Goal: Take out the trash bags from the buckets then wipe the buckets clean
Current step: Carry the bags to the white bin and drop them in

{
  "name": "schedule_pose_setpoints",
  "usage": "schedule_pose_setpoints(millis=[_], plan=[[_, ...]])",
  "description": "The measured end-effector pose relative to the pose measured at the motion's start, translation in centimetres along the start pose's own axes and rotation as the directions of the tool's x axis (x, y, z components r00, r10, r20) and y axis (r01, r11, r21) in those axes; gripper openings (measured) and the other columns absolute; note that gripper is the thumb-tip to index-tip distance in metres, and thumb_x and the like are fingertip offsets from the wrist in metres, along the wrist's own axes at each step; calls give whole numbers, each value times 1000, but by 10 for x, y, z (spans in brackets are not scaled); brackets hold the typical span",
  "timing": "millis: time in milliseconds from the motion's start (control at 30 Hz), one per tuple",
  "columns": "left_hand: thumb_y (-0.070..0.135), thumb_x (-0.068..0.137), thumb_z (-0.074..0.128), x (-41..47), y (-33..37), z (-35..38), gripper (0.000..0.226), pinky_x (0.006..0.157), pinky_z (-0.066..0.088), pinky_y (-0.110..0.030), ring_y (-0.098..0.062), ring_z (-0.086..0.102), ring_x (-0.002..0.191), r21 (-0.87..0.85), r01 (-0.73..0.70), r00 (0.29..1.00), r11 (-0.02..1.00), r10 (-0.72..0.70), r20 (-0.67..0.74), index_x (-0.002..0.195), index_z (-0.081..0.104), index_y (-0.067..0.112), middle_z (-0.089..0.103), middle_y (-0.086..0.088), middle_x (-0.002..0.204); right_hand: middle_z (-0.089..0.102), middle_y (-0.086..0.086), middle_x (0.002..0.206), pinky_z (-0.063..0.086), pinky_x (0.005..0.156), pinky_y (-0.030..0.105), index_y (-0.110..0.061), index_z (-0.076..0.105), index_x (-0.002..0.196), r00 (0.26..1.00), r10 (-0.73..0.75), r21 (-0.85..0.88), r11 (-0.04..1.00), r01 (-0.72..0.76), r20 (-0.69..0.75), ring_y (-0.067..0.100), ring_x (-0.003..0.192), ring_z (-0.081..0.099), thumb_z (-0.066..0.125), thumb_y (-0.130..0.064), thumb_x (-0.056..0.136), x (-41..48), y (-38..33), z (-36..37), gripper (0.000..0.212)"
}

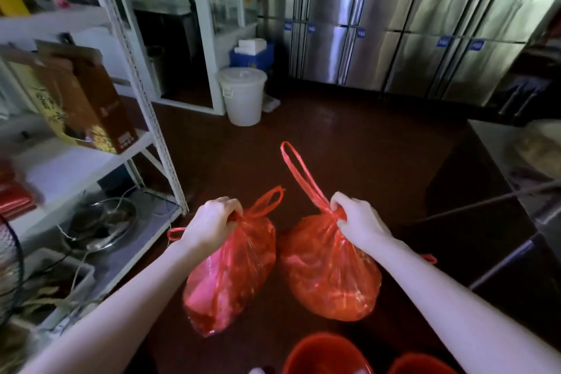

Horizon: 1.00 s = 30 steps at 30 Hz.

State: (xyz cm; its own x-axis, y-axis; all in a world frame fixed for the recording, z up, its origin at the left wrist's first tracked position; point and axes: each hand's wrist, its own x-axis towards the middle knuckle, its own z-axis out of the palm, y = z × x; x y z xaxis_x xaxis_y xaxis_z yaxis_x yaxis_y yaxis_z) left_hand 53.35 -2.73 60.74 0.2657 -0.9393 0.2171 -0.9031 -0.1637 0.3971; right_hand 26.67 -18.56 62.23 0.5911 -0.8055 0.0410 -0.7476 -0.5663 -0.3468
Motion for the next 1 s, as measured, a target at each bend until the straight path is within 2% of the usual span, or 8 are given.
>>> schedule_pose_setpoints(millis=[67,200,433,667,867,1000], plan=[[1,73,67,32,-30,1,19,73,49,-30,-20,64,82,10,12,1000,1000,-12,3,87,69,14,64,2,87,52,-9,77,31,43,15,-34,42,89,999,-34,23,999,33,3,5,58,53,60,-10,85,47,-11,16,30],[3,73,68,110,-85,-1,18,73,47,-30,-22,64,83,48,19,998,999,-22,54,88,69,14,65,1,87,53,-11,80,27,44,11,-35,41,89,998,-61,63,996,59,31,-1,60,50,64,-13,86,140,-26,41,31],[3,72,67,255,-165,-9,20,75,50,-32,-21,64,85,46,48,993,998,-53,101,88,68,16,62,4,88,59,-8,86,39,52,14,-30,46,91,1000,-13,83,997,11,19,9,70,59,65,-12,87,292,-47,42,27],[5,70,68,430,-253,11,19,75,48,-27,-15,63,83,0,-14,988,1000,14,152,86,69,16,62,7,85,62,-6,84,53,65,28,-29,47,87,997,73,46,996,-74,12,15,75,64,63,-10,86,467,-41,52,26],[4,73,69,587,-319,30,20,73,45,-17,-6,59,79,-78,-65,980,995,78,185,85,66,20,58,13,85,60,-7,78,55,69,38,-29,49,83,988,147,60,987,-149,37,13,71,61,56,-16,82,619,-32,43,15],[5,77,69,693,-348,38,18,76,51,-23,-6,60,80,-87,-72,977,994,88,195,86,67,20,60,10,88,62,-2,83,53,73,42,-28,52,90,978,206,79,975,-209,43,20,76,62,55,-7,78,716,-13,37,24]])
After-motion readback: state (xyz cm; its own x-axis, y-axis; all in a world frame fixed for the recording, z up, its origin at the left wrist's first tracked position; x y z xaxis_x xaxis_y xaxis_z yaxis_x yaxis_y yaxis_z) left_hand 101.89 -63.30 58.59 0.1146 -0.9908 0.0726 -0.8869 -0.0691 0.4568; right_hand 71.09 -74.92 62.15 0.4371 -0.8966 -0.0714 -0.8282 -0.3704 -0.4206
